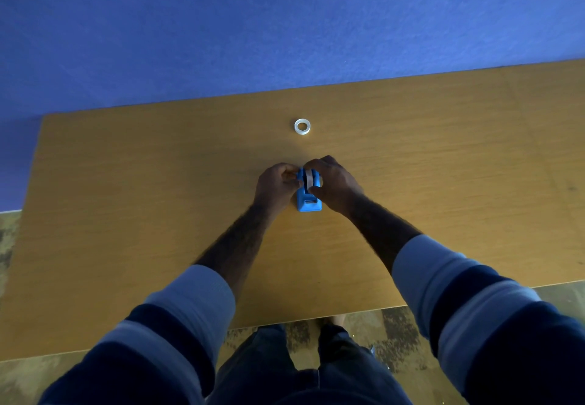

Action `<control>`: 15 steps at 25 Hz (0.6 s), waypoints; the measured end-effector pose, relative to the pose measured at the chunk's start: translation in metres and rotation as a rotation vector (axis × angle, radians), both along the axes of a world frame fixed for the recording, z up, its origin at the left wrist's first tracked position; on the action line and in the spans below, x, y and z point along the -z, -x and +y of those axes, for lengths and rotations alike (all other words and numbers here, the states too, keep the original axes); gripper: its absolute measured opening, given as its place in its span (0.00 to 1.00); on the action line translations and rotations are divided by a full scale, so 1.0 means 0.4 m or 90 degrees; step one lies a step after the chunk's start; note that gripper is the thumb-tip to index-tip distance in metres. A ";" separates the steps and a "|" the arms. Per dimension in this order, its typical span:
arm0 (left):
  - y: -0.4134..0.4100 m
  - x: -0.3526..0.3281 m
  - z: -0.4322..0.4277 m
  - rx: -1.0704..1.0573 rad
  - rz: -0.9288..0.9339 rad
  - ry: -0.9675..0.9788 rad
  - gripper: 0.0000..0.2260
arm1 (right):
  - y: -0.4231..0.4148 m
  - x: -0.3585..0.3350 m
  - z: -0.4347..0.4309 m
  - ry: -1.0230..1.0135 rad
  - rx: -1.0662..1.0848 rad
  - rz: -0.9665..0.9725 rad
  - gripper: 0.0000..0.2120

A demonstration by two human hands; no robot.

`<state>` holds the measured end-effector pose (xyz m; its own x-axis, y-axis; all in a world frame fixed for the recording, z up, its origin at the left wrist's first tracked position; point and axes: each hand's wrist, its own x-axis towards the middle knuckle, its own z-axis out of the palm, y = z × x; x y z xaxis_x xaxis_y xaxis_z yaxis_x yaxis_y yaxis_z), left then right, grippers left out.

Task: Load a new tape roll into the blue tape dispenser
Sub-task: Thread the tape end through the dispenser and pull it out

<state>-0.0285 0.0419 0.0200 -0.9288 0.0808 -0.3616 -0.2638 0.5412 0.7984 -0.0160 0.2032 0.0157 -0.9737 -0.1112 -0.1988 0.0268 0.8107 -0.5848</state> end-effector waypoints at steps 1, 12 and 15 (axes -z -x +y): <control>0.002 0.000 0.002 -0.007 0.004 0.002 0.16 | 0.000 0.001 0.000 0.003 -0.002 0.003 0.20; 0.006 -0.006 0.005 0.036 0.009 -0.008 0.20 | -0.004 -0.006 0.007 0.041 0.017 0.003 0.25; 0.007 -0.007 0.002 0.077 -0.010 -0.020 0.26 | -0.014 -0.003 0.009 0.067 0.045 0.003 0.19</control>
